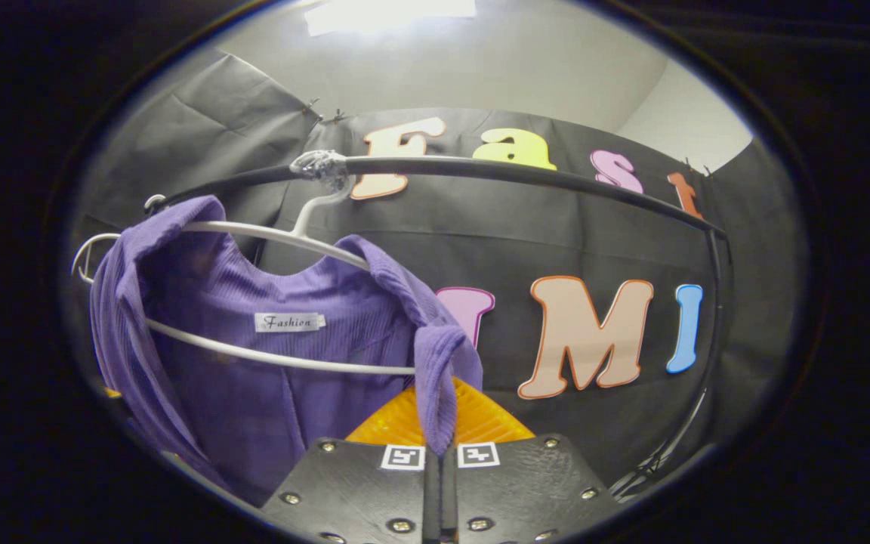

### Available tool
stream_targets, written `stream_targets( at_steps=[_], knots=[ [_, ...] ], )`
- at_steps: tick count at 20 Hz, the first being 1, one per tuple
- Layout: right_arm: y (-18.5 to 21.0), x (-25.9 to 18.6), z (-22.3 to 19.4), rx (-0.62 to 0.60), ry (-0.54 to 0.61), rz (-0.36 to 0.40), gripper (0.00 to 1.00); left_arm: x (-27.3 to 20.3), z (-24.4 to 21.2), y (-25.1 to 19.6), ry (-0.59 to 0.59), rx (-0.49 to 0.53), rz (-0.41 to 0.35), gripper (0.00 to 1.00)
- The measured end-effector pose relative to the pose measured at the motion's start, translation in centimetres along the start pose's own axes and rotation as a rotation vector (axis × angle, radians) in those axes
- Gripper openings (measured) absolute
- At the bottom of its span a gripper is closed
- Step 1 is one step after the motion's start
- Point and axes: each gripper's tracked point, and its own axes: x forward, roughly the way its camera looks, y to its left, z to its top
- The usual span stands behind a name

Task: Grasp the clothes on the hanger with both hands and then place them into the laundry hamper below.

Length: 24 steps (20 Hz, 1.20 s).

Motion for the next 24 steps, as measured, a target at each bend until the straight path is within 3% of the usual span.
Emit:
stream_targets(
  at_steps=[3,7,10,12,16,21,22,24],
  knots=[
    [0.7,-0.3,-0.6,-0.004,0.015,0.021,0.01,-1.1,0.4,1.0,-0.027,0.062,0.064,0.94],
    [1.0,-0.4,-0.6,-0.042,0.0,0.02,0.01,-2.6,1.5,2.3,-0.045,0.015,0.078,0.99],
    [1.6,-0.3,-1.3,-0.03,0.012,0.037,0.01,-2.7,3.4,4.3,-0.118,0.019,0.127,0.99],
    [1.7,-0.2,-1.1,-0.032,0.005,0.039,0.01,-1.2,3.0,4.5,-0.102,0.012,0.133,0.96],
    [1.8,0.1,-1.0,-0.05,-0.001,0.044,0.02,2.2,-0.3,2.0,0.041,-0.021,0.041,0.97],
    [1.3,0.8,-1.1,-0.063,-0.003,0.036,0.01,5.4,-0.1,1.9,0.035,-0.005,0.03,0.99],
    [1.1,1.1,-1.0,-0.065,-0.002,0.033,0.01,6.3,0.2,2.5,0.026,-0.022,0.035,0.91],
    [1.0,1.4,-0.9,-0.064,-0.002,0.031,0.01,7.6,0.3,3.9,0.04,-0.054,0.019,0.47]
  ],
)
